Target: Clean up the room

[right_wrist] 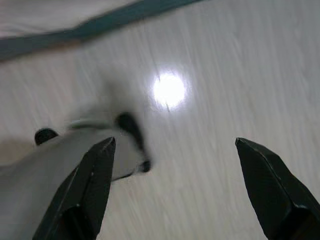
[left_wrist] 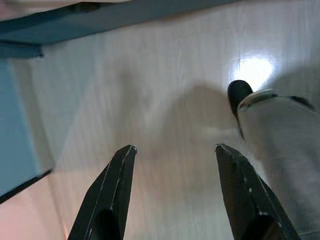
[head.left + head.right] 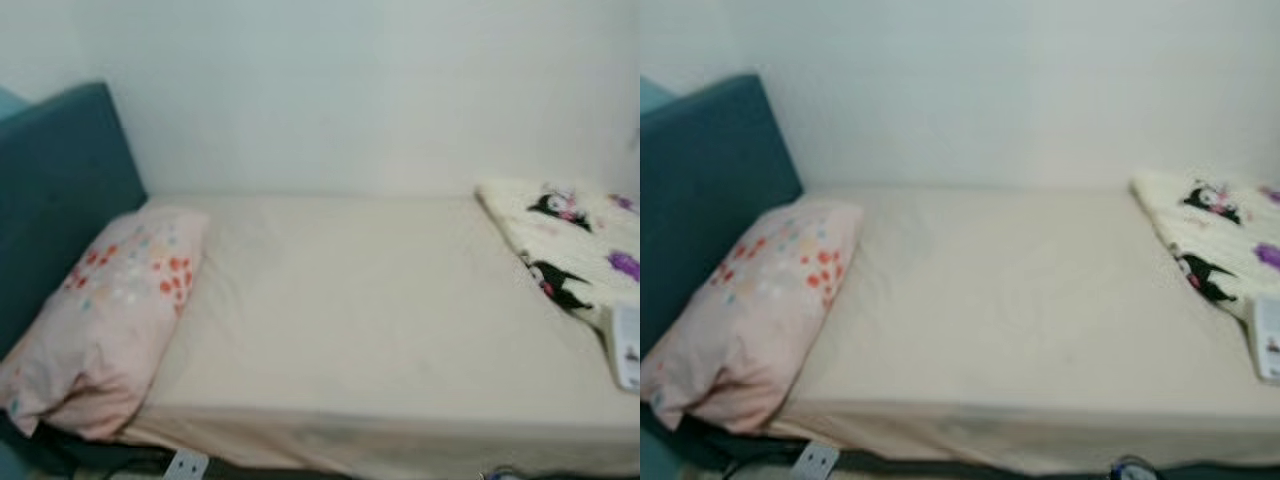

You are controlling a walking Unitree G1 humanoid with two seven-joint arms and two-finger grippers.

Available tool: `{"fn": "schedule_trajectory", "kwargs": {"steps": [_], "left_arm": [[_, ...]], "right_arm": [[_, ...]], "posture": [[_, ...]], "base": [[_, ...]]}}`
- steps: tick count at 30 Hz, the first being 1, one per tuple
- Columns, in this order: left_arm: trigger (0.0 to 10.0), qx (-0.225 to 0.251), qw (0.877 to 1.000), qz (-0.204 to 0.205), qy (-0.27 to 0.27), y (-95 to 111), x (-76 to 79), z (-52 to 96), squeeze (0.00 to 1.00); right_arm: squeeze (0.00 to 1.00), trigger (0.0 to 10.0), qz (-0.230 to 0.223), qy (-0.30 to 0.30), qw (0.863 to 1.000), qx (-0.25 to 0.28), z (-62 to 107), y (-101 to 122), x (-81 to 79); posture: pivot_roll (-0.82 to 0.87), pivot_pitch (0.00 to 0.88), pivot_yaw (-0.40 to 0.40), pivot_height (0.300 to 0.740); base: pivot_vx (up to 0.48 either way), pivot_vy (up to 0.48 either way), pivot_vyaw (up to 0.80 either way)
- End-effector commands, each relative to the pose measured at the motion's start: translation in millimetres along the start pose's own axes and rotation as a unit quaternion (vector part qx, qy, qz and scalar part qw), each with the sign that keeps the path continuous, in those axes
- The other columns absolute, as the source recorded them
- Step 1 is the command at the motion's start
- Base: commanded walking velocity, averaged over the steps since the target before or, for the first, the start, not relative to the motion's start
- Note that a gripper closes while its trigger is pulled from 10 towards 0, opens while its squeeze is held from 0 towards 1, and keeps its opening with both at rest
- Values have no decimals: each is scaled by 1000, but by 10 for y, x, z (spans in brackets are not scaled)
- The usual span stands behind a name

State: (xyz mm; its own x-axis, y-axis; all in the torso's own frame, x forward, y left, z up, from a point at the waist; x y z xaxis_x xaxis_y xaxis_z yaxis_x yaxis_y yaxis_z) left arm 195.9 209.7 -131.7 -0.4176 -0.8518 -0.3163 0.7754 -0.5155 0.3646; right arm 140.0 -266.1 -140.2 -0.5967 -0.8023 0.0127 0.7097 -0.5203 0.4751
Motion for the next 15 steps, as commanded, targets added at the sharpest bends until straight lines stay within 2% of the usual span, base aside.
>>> {"fn": "schedule_trajectory", "kwargs": {"steps": [1,6,14,15], "left_arm": [[10000,-6,1000,-1,-4,-33,18,2,0],[10000,-6,1000,-2,-5,-35,19,2,0],[10000,-6,1000,-4,-8,-38,31,3,0],[10000,-6,1000,-5,-8,-40,34,3,0]], "right_arm": [[0,10000,5,1,1000,4,-2,23,-16],[0,10000,4,0,1000,6,-2,29,-15],[0,10000,4,-2,1000,17,0,50,-15],[0,10000,4,-1,1000,20,0,56,-15]], "posture": [[-64,0,32,716],[-64,0,32,716],[-65,0,31,716],[-65,0,31,716]], "base": [[0,0,0],[0,0,0],[0,-480,0],[0,0,0]]}}
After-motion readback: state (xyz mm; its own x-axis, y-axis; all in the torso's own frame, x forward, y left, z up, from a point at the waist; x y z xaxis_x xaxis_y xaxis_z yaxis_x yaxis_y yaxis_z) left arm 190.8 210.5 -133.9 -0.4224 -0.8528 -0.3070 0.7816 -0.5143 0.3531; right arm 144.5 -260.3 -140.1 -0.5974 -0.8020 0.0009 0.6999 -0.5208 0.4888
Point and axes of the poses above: a point about 5 cm out from each wrist's last joint towards the gripper, its own z axis pointing back from the gripper into the wrist, its own y axis along the axis of the wrist's last joint, x = y × z, the point moved 5 cm from there along -z, pointing out of the wrist towards the gripper, and after that the axes turned 15 degrees about -z, right-handed, at the moved point
